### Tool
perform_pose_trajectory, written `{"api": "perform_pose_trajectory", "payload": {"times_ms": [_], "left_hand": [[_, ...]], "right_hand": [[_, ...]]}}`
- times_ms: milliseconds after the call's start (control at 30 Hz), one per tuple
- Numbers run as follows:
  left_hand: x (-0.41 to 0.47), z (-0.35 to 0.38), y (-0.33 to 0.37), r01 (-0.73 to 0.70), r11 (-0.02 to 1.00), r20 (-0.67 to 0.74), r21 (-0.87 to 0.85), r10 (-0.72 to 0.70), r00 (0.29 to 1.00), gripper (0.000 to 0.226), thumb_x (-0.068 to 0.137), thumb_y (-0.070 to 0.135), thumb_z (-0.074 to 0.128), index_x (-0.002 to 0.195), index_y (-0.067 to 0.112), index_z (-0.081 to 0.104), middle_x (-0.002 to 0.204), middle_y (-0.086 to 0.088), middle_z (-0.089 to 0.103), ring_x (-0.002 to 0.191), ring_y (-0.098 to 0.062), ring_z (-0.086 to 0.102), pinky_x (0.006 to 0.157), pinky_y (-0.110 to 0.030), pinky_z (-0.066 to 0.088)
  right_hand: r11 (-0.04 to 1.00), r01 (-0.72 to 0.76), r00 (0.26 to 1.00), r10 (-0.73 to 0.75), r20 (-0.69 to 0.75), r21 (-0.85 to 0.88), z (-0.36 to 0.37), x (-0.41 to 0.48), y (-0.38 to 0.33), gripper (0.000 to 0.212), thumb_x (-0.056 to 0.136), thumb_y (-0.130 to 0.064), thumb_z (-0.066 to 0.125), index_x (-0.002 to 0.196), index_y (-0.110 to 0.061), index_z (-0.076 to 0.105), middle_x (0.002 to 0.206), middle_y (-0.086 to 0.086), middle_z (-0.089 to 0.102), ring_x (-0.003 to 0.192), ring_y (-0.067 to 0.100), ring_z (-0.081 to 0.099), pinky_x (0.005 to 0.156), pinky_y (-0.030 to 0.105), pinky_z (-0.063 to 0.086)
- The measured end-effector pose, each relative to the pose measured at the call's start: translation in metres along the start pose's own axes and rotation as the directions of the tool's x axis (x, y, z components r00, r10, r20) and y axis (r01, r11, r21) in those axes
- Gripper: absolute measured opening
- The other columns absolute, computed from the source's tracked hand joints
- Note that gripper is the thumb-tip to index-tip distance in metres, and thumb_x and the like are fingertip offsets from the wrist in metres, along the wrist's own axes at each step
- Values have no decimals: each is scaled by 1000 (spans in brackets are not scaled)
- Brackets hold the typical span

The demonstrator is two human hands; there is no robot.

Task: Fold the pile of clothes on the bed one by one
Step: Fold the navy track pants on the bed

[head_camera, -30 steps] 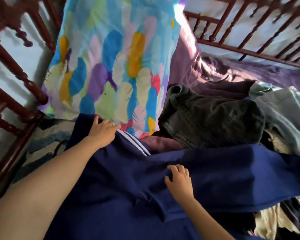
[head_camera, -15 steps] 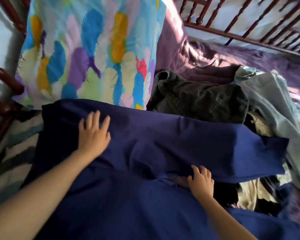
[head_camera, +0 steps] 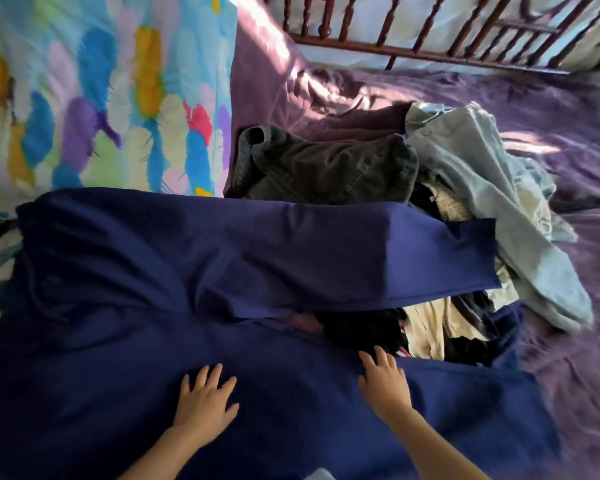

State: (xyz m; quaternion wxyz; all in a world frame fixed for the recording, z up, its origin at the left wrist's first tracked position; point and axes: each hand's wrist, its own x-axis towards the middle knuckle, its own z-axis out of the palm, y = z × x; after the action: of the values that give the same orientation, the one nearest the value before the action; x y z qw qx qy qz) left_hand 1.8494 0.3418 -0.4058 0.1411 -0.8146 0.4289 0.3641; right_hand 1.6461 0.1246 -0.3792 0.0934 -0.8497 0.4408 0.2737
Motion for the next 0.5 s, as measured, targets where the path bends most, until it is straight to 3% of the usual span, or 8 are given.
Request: {"api": "perform_pose_trajectory", "payload": {"times_ms": [67, 100, 200, 267, 300, 333, 400, 500], "left_hand": [[-13, 12, 8, -28, 999, 68, -22, 29, 997, 66, 92, 60, 33, 149, 31, 15, 158, 1, -1, 145, -20, -2, 116, -46, 2], [-21, 15, 10, -32, 999, 88, -23, 34, 996, 74, 88, 65, 36, 149, 31, 13, 158, 2, -2, 145, -19, -3, 116, -45, 1], [-41, 19, 7, -59, 998, 20, 31, 58, 998, 85, 74, 64, 60, 144, 27, 30, 153, -1, 23, 141, -20, 21, 111, -49, 20], [-48, 23, -2, -123, 992, -85, 20, 124, 989, 65, 39, 52, 89, 94, 26, 66, 101, 2, 64, 93, -19, 63, 67, -41, 51], [-48, 29, -6, -143, 990, -148, 18, 144, 978, 55, 24, 45, 94, 67, 29, 64, 72, 10, 60, 69, -10, 59, 48, -24, 42], [-45, 35, -10, -162, 987, -231, 12, 160, 960, 50, 22, 40, 95, 54, 32, 58, 60, 16, 51, 62, -6, 51, 45, -13, 29], [-52, 25, -10, -223, 974, -255, -47, 205, 945, 30, 55, 37, 88, 61, 33, 59, 64, 22, 42, 76, -5, 46, 51, -14, 25], [-62, 13, -11, -186, 971, -244, -150, 146, 959, 20, 93, 41, 45, 80, 33, 57, 77, 22, 38, 98, -8, 48, 79, -24, 32]], "right_hand": [[997, 70, 998, -70, 5, -36, 28, -10, 8, 69, 20, -45, 90, 84, -22, 76, 95, 12, 71, 76, 25, 70, 50, 35, 54], [994, 110, 994, -110, 12, -5, 45, -16, 11, 69, 9, -45, 88, 74, -25, 76, 84, 8, 72, 66, 22, 70, 43, 31, 51], [976, 209, 976, -213, 51, 67, 81, -37, 17, 75, 12, -49, 88, 82, -25, 75, 81, 4, 73, 64, 19, 69, 42, 28, 50], [962, 258, 961, -265, 80, 92, 91, -51, 13, 90, 25, -54, 85, 106, -24, 61, 91, 6, 71, 71, 19, 70, 47, 28, 52], [951, 299, 949, -305, 79, 81, 90, -58, 9, 89, 37, -58, 78, 114, -23, 51, 101, 7, 66, 79, 20, 68, 52, 27, 54], [925, 375, 925, -378, 42, 63, 90, -64, 6, 83, 51, -61, 65, 123, -24, 45, 110, 8, 57, 89, 22, 64, 60, 27, 54], [843, 538, 842, -538, -28, -20, 86, -73, -6, 71, 70, -55, 39, 136, -28, 35, 118, 6, 44, 101, 21, 49, 74, 29, 49], [737, 664, 743, -669, 6, -125, 80, -80, -34, 49, 75, -46, 33, 121, -34, 41, 119, 5, 43, 103, 20, 47, 75, 25, 51]]}}
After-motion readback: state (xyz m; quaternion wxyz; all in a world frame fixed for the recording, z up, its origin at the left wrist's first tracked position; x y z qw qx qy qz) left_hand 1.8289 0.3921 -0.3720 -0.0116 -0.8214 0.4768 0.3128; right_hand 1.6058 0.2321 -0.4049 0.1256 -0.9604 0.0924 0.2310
